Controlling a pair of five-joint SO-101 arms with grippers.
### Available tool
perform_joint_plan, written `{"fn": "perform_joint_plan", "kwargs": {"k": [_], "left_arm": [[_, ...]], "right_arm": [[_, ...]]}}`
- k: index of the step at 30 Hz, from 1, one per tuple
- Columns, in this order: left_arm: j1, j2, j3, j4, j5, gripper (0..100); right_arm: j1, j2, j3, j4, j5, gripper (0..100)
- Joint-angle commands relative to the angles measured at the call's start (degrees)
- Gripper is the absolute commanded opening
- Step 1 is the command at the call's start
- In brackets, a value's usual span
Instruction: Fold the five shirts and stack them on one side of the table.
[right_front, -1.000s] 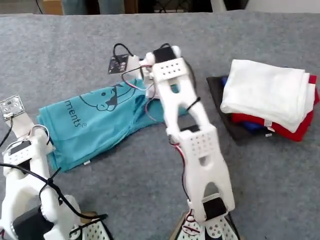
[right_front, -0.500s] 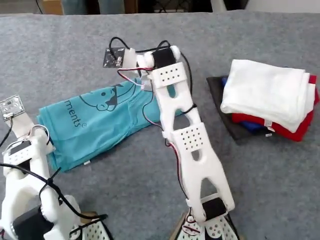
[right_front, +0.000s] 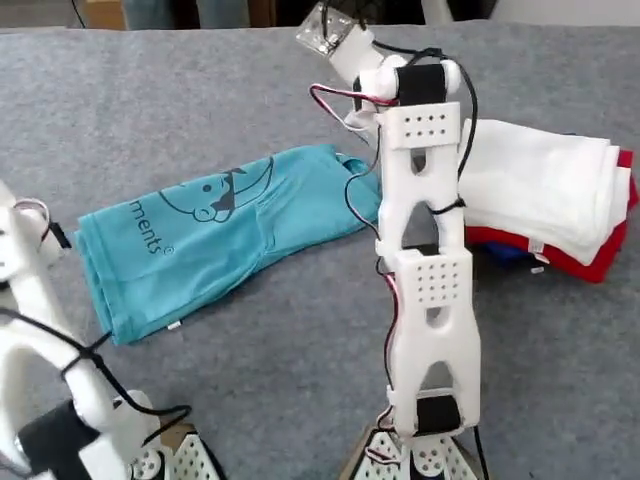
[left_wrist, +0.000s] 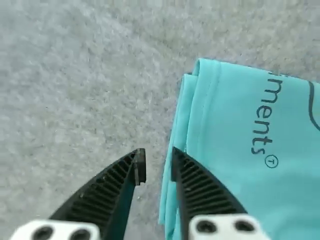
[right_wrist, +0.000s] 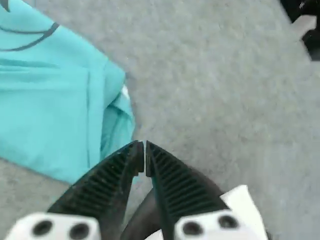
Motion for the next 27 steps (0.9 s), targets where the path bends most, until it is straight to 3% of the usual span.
{"fn": "perform_joint_plan", "kwargs": {"k": [1,3,13,27], "left_arm": [[0.4,6.4,-5.0,3.7,5.6,29],[-0.2,11.0,-5.2,4.7,7.2,33],[-0.5,26.8,-5.1,-3.3,5.7,33],[-0.6,32.3,-6.1,-3.3,5.7,8]], "right_arm": [[0.4,-7.5,8.3,0.4,-0.4,1.5],[0.3,-9.9,12.4,0.4,-0.3,1.5],[-1.4,-16.0,21.6,0.3,-0.3,1.5],[-3.0,-19.6,21.9,0.3,-0.4,1.5]]}}
